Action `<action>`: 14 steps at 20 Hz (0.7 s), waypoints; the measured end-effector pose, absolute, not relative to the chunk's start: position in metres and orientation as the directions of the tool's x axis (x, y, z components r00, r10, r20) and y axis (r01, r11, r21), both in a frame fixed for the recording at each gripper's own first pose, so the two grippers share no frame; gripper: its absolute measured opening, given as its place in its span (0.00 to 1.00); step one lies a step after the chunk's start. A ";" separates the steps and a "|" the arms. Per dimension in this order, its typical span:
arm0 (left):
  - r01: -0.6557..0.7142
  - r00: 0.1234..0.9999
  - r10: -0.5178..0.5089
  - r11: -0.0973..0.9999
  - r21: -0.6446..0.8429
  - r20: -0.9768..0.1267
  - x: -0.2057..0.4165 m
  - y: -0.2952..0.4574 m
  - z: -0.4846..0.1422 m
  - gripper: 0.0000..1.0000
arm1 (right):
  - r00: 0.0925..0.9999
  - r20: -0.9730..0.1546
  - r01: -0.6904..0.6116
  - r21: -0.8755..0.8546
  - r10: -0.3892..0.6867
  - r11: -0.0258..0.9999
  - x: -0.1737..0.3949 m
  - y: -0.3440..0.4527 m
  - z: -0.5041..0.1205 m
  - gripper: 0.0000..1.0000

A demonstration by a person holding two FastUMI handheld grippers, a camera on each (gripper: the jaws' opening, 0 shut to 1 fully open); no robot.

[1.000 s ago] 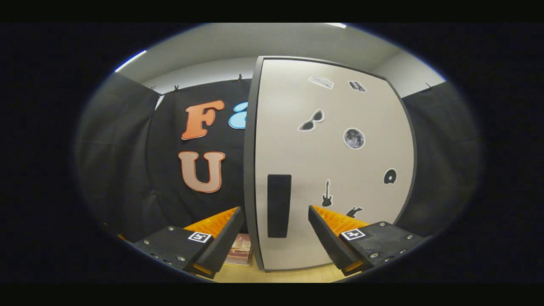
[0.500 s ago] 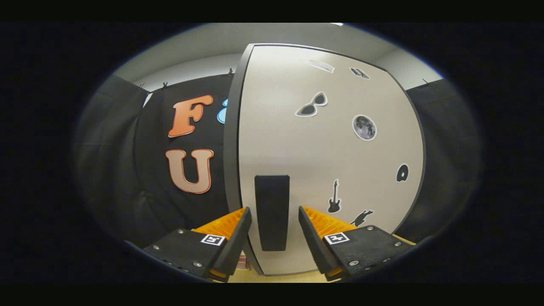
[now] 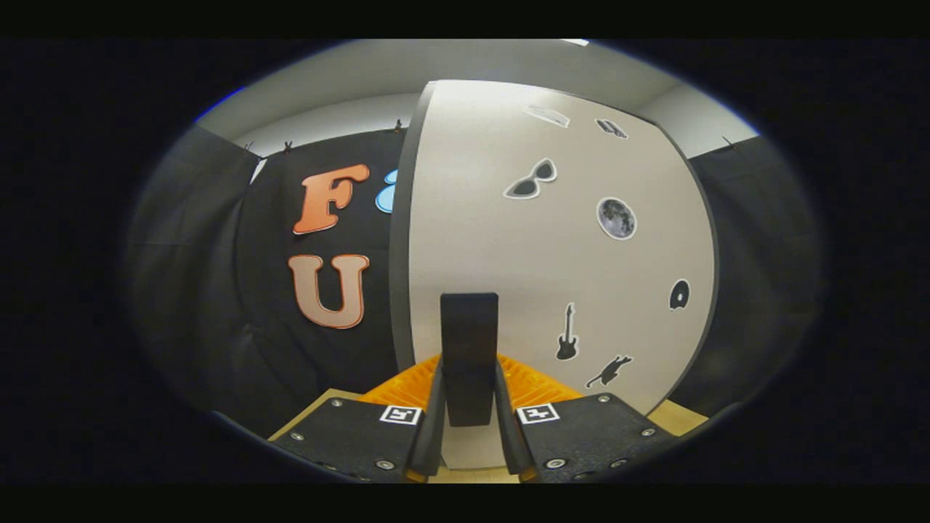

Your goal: Open the cabinet door with the right hand, grasp the bottle in the cabinet with the left hand and place it on the coaster, then close the cabinet door with the right hand.

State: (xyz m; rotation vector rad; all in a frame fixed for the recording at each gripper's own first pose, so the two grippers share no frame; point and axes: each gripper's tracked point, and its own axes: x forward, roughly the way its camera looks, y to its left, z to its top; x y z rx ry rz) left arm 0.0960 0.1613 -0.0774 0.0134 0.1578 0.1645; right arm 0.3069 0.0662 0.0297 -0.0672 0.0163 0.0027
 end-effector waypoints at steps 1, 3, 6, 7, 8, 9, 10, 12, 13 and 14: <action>-0.158 0.975 0.160 0.987 0.027 -0.154 0.094 0.158 -0.076 0.95 | 1.000 -0.015 -0.006 -0.065 0.005 0.998 0.304 0.066 0.031 0.32; -0.146 0.977 0.150 0.989 0.032 -0.153 0.088 0.148 -0.076 0.95 | 1.000 -0.014 -0.010 -0.064 0.009 0.998 0.297 0.064 0.034 0.31; -0.130 0.980 0.135 0.991 0.045 -0.145 0.077 0.134 -0.070 0.96 | 1.000 -0.007 -0.022 -0.052 0.022 0.998 0.286 0.062 0.036 0.30; -0.121 0.982 0.127 0.991 0.049 -0.143 0.074 0.128 -0.070 0.95 | 1.000 -0.011 -0.022 -0.049 0.022 0.999 0.282 0.062 0.037 0.30; -0.111 0.984 0.117 0.992 0.053 -0.137 0.070 0.121 -0.067 0.96 | 1.000 -0.014 -0.027 -0.049 0.026 0.998 0.277 0.062 0.039 0.30; -0.102 0.985 0.109 0.993 0.059 -0.132 0.066 0.115 -0.066 0.96 | 0.999 -0.014 -0.030 -0.047 0.030 0.998 0.274 0.060 0.040 0.32; -0.096 0.986 0.104 0.993 0.066 -0.128 0.063 0.110 -0.064 0.96 | 0.999 -0.013 -0.033 -0.045 0.032 0.998 0.269 0.057 0.040 0.30; -0.081 0.988 0.090 0.994 0.073 -0.126 0.054 0.100 -0.062 0.95 | 0.999 -0.014 -0.037 -0.038 0.036 0.999 0.256 0.048 0.038 0.27; -0.075 0.989 0.083 0.994 0.074 -0.124 0.050 0.094 -0.062 0.99 | 0.999 -0.016 -0.038 -0.039 0.038 0.999 0.247 0.042 0.037 0.30; -0.069 0.989 0.078 0.995 0.077 -0.123 0.045 0.090 -0.060 0.97 | 0.999 -0.011 -0.038 -0.036 0.037 0.999 0.238 0.037 0.036 0.30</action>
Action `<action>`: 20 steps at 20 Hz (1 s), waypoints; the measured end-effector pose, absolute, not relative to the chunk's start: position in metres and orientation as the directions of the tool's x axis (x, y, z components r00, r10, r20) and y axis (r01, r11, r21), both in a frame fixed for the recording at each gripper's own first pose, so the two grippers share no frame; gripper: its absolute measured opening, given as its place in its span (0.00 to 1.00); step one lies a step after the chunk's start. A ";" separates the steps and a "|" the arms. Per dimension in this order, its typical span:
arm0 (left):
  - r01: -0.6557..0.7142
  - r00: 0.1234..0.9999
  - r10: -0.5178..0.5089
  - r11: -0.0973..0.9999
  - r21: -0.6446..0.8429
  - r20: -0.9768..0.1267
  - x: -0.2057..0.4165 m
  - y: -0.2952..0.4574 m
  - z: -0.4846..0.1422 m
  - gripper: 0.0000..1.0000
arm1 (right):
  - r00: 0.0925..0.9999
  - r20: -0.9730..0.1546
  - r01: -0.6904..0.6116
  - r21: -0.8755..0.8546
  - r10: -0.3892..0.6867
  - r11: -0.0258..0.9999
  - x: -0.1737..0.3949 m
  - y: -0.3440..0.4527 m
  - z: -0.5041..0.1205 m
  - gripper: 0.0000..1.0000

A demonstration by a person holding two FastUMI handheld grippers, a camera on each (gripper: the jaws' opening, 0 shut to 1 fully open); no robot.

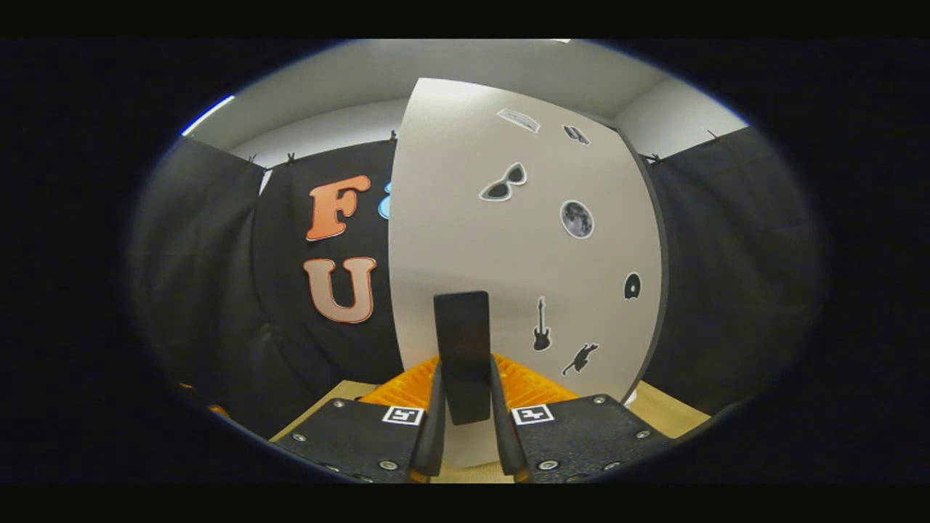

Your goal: Open the cabinet door with the right hand, grasp the bottle in the cabinet with the left hand and place it on the coaster, then close the cabinet door with the right hand.

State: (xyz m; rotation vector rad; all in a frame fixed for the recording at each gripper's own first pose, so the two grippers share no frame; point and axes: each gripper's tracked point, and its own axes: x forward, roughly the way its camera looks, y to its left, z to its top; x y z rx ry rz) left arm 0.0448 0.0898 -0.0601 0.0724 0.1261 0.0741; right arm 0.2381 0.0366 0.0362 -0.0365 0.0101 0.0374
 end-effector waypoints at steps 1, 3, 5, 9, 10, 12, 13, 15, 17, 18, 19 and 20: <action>-0.065 0.989 0.075 0.995 0.080 -0.127 0.041 0.087 -0.060 0.97 | 0.999 -0.007 -0.037 -0.033 0.037 0.999 0.230 0.031 0.035 0.30; -0.062 0.990 0.071 0.995 0.082 -0.118 0.032 0.081 -0.057 0.97 | 0.999 -0.003 -0.035 -0.024 0.035 0.999 0.213 0.020 0.034 0.30; -0.058 0.991 0.067 0.995 0.085 -0.115 0.024 0.074 -0.054 0.99 | 0.999 -0.005 -0.037 -0.021 0.037 0.999 0.201 0.011 0.033 0.30; -0.042 0.993 0.053 0.994 0.102 -0.110 0.010 0.055 -0.052 0.97 | 0.999 0.002 -0.045 -0.018 0.045 0.999 0.189 -0.003 0.036 0.27; -0.038 0.993 0.049 0.994 0.106 -0.106 0.008 0.050 -0.050 0.99 | 0.999 0.001 -0.047 -0.015 0.047 0.999 0.187 -0.005 0.035 0.29; -0.027 0.994 0.038 0.994 0.110 -0.100 0.003 0.037 -0.047 0.97 | 0.999 0.002 -0.053 -0.011 0.053 0.999 0.181 -0.013 0.036 0.29; -0.018 0.994 0.029 0.994 0.110 -0.101 0.000 0.028 -0.048 0.99 | 0.998 0.005 -0.059 -0.009 0.059 0.998 0.178 -0.018 0.036 0.27; 0.002 0.995 0.009 0.994 0.112 -0.102 -0.004 0.011 -0.048 0.99 | 0.998 0.002 -0.061 0.003 0.061 0.998 0.171 -0.030 0.037 0.28; 0.021 0.995 -0.008 0.992 0.121 -0.103 -0.009 -0.006 -0.048 0.97 | 0.999 0.007 -0.054 0.004 0.054 0.999 0.165 -0.043 0.037 0.30; 0.030 0.994 -0.018 0.992 0.122 -0.103 -0.011 -0.014 -0.047 0.97 | 0.999 0.007 -0.050 0.004 0.050 0.999 0.160 -0.047 0.037 0.27; 0.039 0.994 -0.026 0.992 0.122 -0.105 -0.013 -0.024 -0.048 0.99 | 0.999 0.008 -0.049 0.002 0.049 0.999 0.154 -0.054 0.038 0.30; 0.049 0.994 -0.036 0.991 0.121 -0.108 -0.015 -0.033 -0.049 0.99 | 0.999 0.004 -0.045 0.001 0.045 0.999 0.148 -0.062 0.038 0.29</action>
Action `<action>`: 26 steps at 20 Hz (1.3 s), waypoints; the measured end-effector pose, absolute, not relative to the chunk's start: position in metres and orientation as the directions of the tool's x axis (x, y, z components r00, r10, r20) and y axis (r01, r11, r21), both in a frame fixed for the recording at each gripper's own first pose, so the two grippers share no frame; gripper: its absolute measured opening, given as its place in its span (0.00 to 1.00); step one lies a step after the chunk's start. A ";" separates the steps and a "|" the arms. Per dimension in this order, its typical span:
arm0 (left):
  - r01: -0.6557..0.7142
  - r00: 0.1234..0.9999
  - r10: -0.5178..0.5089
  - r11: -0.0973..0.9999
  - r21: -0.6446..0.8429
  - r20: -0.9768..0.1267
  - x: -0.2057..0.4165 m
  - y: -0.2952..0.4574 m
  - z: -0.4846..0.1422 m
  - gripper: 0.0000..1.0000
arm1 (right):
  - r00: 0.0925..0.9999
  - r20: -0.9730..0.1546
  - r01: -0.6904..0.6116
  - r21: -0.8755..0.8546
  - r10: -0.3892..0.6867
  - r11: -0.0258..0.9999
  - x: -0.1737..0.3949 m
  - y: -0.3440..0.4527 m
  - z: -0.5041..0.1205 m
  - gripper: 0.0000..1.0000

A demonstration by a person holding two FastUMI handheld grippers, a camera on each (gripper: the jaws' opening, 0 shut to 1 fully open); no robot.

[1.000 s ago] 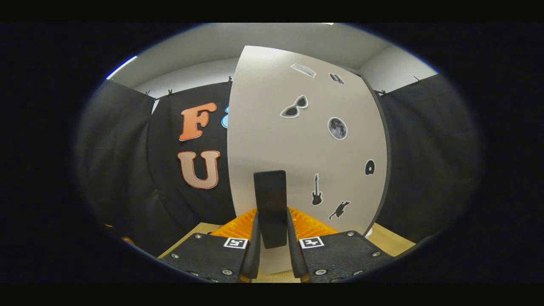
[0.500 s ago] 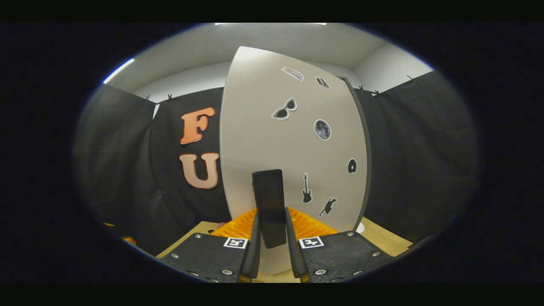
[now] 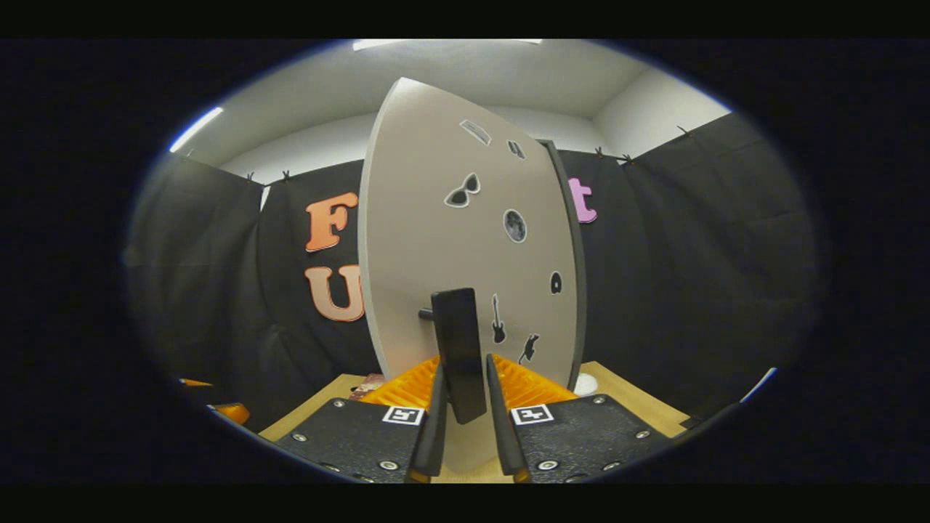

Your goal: Open the cabinet door with the right hand, grasp the bottle in the cabinet with the left hand and place it on the coaster, then close the cabinet door with the right hand.

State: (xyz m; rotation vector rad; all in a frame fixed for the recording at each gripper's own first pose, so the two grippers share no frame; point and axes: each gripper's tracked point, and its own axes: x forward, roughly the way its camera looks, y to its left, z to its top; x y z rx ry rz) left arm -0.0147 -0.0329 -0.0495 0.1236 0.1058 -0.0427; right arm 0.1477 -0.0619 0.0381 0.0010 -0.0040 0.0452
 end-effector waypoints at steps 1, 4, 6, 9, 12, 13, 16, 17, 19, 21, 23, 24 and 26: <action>0.059 0.993 -0.045 0.991 0.120 -0.110 -0.017 -0.042 -0.050 0.99 | 0.999 0.001 -0.038 0.001 0.038 0.999 0.142 -0.071 0.040 0.29; 0.078 0.992 -0.066 0.991 0.113 -0.109 -0.024 -0.068 -0.049 0.99 | 1.000 0.000 -0.010 -0.015 0.010 1.000 0.132 -0.096 0.042 0.29; 0.093 0.990 -0.080 0.989 0.113 -0.114 -0.027 -0.083 -0.053 0.97 | 1.000 0.001 0.003 -0.005 -0.003 1.000 0.126 -0.113 0.043 0.29; 0.110 0.988 -0.095 0.987 0.119 -0.125 -0.036 -0.101 -0.058 0.97 | 1.000 -0.004 0.011 0.009 -0.011 1.000 0.113 -0.141 0.043 0.29; 0.111 0.988 -0.097 0.987 0.114 -0.124 -0.042 -0.114 -0.057 0.99 | 1.000 0.000 0.024 0.004 -0.024 1.000 0.100 -0.165 0.046 0.27; 0.112 0.988 -0.098 0.988 0.111 -0.123 -0.043 -0.117 -0.058 0.96 | 1.000 0.005 0.023 0.001 -0.023 1.000 0.097 -0.172 0.049 0.29; 0.108 0.988 -0.095 0.988 0.107 -0.124 -0.048 -0.127 -0.058 0.99 | 1.000 0.013 0.003 0.002 -0.003 1.000 0.093 -0.188 0.055 0.29; 0.107 0.988 -0.094 0.988 0.107 -0.126 -0.048 -0.131 -0.058 0.96 | 1.000 0.010 0.003 0.000 -0.003 1.000 0.092 -0.195 0.055 0.28; 0.106 0.988 -0.092 0.988 0.109 -0.127 -0.050 -0.138 -0.059 0.96 | 1.000 0.001 0.018 -0.005 -0.018 1.000 0.092 -0.212 0.052 0.28; 0.108 0.988 -0.093 0.988 0.113 -0.125 -0.051 -0.146 -0.059 0.94 | 1.000 0.003 0.015 0.001 -0.015 1.000 0.090 -0.221 0.054 0.28; 0.107 0.988 -0.092 0.987 0.116 -0.126 -0.050 -0.151 -0.060 0.96 | 1.000 0.004 0.014 0.005 -0.014 1.000 0.094 -0.229 0.053 0.24; 0.107 0.988 -0.092 0.987 0.118 -0.127 -0.051 -0.153 -0.060 0.98 | 1.000 0.004 0.017 0.002 -0.017 1.000 0.089 -0.236 0.054 0.23; 0.103 0.988 -0.088 0.988 0.119 -0.128 -0.050 -0.158 -0.060 0.98 | 1.000 -0.003 0.026 0.006 -0.026 1.000 0.088 -0.251 0.054 0.21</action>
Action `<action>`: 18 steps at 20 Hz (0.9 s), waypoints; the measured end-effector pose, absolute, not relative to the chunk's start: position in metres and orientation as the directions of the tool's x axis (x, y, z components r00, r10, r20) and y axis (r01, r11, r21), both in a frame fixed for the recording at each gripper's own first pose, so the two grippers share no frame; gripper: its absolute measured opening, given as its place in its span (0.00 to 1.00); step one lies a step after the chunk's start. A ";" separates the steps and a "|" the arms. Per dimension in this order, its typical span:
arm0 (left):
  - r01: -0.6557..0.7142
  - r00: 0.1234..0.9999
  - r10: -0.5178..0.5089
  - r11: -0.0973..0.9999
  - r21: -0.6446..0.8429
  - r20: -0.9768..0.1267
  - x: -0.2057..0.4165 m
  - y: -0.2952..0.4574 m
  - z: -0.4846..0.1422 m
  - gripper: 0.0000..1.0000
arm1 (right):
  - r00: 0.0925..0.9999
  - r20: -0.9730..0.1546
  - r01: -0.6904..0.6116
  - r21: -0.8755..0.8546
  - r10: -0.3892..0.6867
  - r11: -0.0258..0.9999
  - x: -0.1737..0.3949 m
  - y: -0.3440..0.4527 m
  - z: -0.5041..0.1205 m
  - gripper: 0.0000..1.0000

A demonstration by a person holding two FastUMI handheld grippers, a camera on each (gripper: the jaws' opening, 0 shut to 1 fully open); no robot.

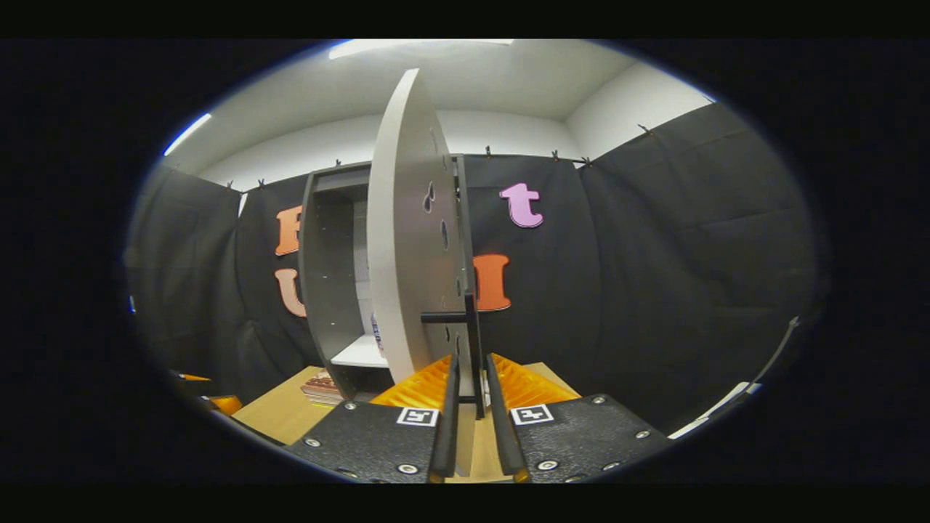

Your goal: Open the cabinet door with the right hand, grasp the bottle in the cabinet with the left hand and place it on the coaster, then close the cabinet door with the right hand.

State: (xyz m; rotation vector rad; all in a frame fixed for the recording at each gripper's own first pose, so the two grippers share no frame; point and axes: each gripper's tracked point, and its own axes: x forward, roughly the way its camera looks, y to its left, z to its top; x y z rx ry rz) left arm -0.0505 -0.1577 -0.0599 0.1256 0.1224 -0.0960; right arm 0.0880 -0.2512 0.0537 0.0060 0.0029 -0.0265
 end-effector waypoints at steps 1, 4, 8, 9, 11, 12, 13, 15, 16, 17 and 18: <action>0.101 0.988 -0.086 0.988 0.117 -0.129 -0.051 -0.160 -0.061 0.98 | 1.000 -0.006 0.027 0.010 -0.026 1.000 0.088 -0.258 0.055 0.27; 0.093 0.989 -0.080 0.991 0.098 -0.127 -0.048 -0.166 -0.060 0.97 | 1.000 -0.011 0.027 0.012 -0.027 1.000 0.088 -0.276 0.055 0.32; 0.085 0.991 -0.075 0.991 0.101 -0.107 -0.046 -0.173 -0.050 0.97 | 0.999 -0.011 0.051 0.010 -0.051 0.999 0.086 -0.296 0.056 0.12; 0.087 0.992 -0.076 0.991 0.103 -0.100 -0.046 -0.176 -0.047 0.97 | 0.999 -0.014 0.047 0.014 -0.047 0.999 0.085 -0.297 0.056 0.12; 0.100 0.992 -0.091 0.990 0.102 -0.089 -0.042 -0.183 -0.043 0.97 | 0.999 -0.016 0.031 0.029 -0.030 0.999 0.084 -0.294 0.056 0.32; 0.103 0.992 -0.095 0.989 0.102 -0.085 -0.038 -0.186 -0.043 0.94 | 0.999 -0.013 0.032 0.031 -0.032 0.999 0.085 -0.294 0.057 0.33; 0.108 0.992 -0.100 0.989 0.099 -0.082 -0.032 -0.189 -0.040 0.94 | 0.999 -0.009 0.039 0.027 -0.039 0.999 0.083 -0.296 0.057 0.33; 0.119 0.991 -0.113 0.989 0.092 -0.068 -0.013 -0.199 -0.033 0.99 | 0.998 0.006 0.056 0.020 -0.056 0.998 0.076 -0.296 0.061 0.23; 0.125 0.991 -0.121 0.988 0.090 -0.055 0.000 -0.204 -0.027 0.94 | 0.998 0.015 0.068 0.015 -0.068 0.998 0.071 -0.295 0.064 0.23; 0.133 0.991 -0.130 0.987 0.088 -0.040 0.013 -0.212 -0.022 0.94 | 0.996 0.025 0.081 0.009 -0.081 0.997 0.064 -0.296 0.065 0.23; 0.143 0.990 -0.141 0.986 0.088 -0.026 0.028 -0.220 -0.016 0.96 | 0.995 0.034 0.097 0.005 -0.097 0.995 0.056 -0.298 0.069 0.33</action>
